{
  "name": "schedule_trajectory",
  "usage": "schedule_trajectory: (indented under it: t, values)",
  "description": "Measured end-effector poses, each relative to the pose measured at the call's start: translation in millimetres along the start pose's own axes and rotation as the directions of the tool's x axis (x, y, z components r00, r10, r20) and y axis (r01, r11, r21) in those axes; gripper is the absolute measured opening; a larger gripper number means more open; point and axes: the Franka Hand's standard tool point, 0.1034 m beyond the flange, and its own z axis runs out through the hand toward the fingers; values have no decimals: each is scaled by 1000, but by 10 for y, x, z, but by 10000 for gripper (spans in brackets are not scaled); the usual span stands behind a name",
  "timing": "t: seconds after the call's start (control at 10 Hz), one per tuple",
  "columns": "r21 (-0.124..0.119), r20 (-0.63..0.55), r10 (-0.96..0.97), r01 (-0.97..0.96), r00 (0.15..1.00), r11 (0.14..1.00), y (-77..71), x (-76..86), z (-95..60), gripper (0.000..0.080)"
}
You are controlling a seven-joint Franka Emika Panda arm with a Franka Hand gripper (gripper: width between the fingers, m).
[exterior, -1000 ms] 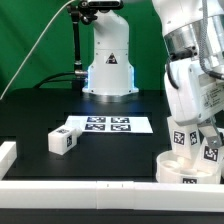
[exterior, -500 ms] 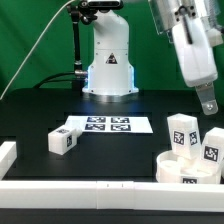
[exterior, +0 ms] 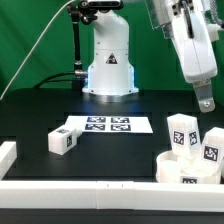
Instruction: Assemble stool
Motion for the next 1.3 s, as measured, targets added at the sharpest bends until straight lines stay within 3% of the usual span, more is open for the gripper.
schedule_trajectory:
  t: [0.1, 0.2, 0.3, 0.5, 0.8, 0.9, 1.2, 1.3]
  values:
    - [-6, 0, -20, 20, 1000, 1000, 12, 3, 5, 649]
    - [-61, 14, -152, 152, 988, 986, 116, 41, 41, 649]
    - [-90, 30, -251, 252, 968, 963, 155, 155, 42, 649]
    - [-43, 12, -277, 277, 961, 960, 130, 430, 9, 649]
    - [-42, 8, -443, 443, 897, 896, 53, 925, -116, 649]
    - [-44, -1, -474, 473, 881, 880, 27, 995, -137, 649]
    - [-46, 1, -477, 477, 879, 878, 38, 973, -120, 649]
    - [-50, 3, -576, 576, 817, 816, 41, 985, -112, 649]
